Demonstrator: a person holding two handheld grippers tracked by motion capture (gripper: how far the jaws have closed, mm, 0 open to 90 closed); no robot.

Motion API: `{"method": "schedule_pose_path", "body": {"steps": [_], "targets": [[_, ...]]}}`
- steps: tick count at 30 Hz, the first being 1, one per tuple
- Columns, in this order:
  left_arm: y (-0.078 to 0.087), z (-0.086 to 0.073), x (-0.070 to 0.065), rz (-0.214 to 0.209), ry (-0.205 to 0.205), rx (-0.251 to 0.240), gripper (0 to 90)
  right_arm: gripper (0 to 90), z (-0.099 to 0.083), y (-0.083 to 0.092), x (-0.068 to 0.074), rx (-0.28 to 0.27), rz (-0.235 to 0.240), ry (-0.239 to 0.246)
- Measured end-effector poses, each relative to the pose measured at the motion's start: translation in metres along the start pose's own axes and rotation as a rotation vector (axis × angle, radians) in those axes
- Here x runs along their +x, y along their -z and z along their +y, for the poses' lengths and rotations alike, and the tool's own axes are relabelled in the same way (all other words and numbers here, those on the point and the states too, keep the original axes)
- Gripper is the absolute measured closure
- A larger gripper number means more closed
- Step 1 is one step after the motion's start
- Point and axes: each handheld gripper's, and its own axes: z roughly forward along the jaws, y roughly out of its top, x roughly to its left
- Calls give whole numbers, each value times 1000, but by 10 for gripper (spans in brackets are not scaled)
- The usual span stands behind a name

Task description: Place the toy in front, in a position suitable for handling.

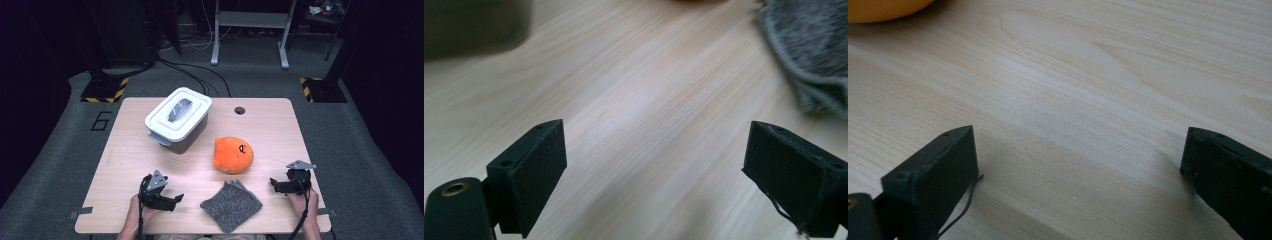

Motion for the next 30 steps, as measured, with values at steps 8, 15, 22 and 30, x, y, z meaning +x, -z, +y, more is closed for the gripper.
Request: {"method": "schedule_pose_path", "body": {"steps": [8,15,22,30], "targets": [[10,-24,30,126,102,20,43,6,0,-1,0,0,5,10],[9,-31,38,168,152,29,41,8,0,0,0,-1,16,20],[3,-28,37,193,124,81,12,3,-1,3,-3,-11,55,13],[3,-28,38,197,142,88,0,4,0,21,14,-16,128,33]]}}
